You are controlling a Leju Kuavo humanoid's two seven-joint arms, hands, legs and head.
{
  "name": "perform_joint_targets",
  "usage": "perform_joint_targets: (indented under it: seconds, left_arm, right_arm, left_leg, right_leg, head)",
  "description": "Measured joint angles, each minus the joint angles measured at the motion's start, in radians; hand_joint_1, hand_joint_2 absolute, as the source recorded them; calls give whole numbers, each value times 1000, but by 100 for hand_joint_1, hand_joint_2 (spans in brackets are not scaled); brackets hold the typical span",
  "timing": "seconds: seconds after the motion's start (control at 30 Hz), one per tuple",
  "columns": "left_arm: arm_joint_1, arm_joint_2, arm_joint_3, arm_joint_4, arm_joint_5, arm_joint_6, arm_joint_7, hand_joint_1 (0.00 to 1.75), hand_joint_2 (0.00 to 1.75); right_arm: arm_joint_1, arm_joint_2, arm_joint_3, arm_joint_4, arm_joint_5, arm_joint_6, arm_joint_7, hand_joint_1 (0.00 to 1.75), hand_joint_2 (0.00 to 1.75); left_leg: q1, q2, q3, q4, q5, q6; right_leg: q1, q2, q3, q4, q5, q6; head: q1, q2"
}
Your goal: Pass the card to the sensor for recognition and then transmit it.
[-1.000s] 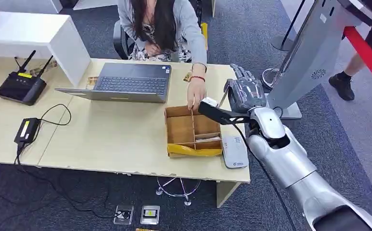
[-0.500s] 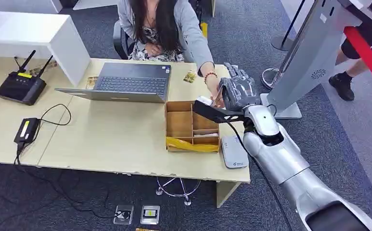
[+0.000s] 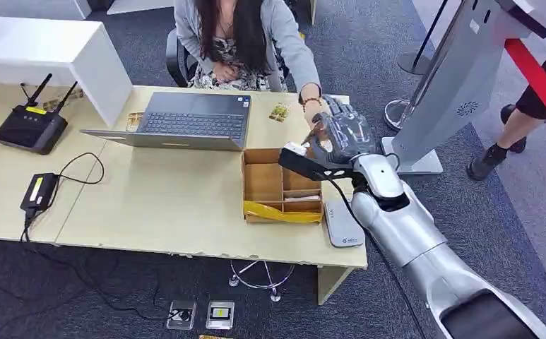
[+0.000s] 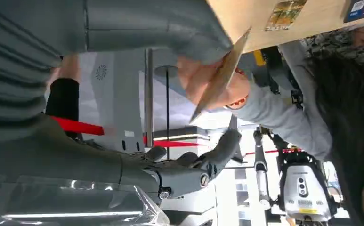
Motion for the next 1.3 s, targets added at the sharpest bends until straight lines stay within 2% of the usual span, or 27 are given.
perform_joint_targets:
  seconds: [0.57, 0.9, 0.97, 1.07, 1.17, 1.3]
  left_arm:
    - [1, -3, 0, 0, 3, -1, 0, 0, 0]
    - [5, -3, 0, 0, 23, -12, 1, 0, 0]
    - [4, -3, 0, 0, 42, -12, 8, 0, 0]
    - [11, -2, 0, 0, 50, -15, 10, 0, 0]
    - [11, -2, 0, 0, 50, -16, 10, 0, 0]
    - [9, -1, 0, 0, 47, -23, 10, 0, 0]
  right_arm:
    - [1, -1, -20, 5, 8, -58, 40, 0, 0]
    - [17, -110, -106, 5, 53, -34, 119, 0, 0]
    - [42, -157, -152, 7, 64, -27, 148, 0, 0]
    - [75, -223, -217, 15, 73, -28, 156, 0, 0]
    - [106, -270, -275, 23, 84, -22, 157, 0, 0]
    - [144, -303, -340, 24, 103, -17, 155, 0, 0]
  left_leg:
    - [0, 1, 1, 0, 0, 0]
    - [0, 5, 1, 2, 0, 0]
    - [0, 0, -1, 2, 0, 0]
    - [0, -1, -2, 2, 0, 0]
    - [-1, 3, -2, 2, -1, 1]
    - [0, 3, -1, 2, -1, 1]
  right_leg:
    - [0, 1, -1, 0, 0, 0]
    - [0, 6, -3, -1, 0, 0]
    - [0, -1, -1, -1, 0, 0]
    - [0, -2, -2, -1, 0, 0]
    - [0, 2, -3, -1, 1, 0]
    - [0, 2, -3, -1, 1, 0]
  head:
    - [0, 0]
    - [0, 0]
    - [1, 0]
    - [-1, 0]
    - [0, 0]
    - [0, 0]
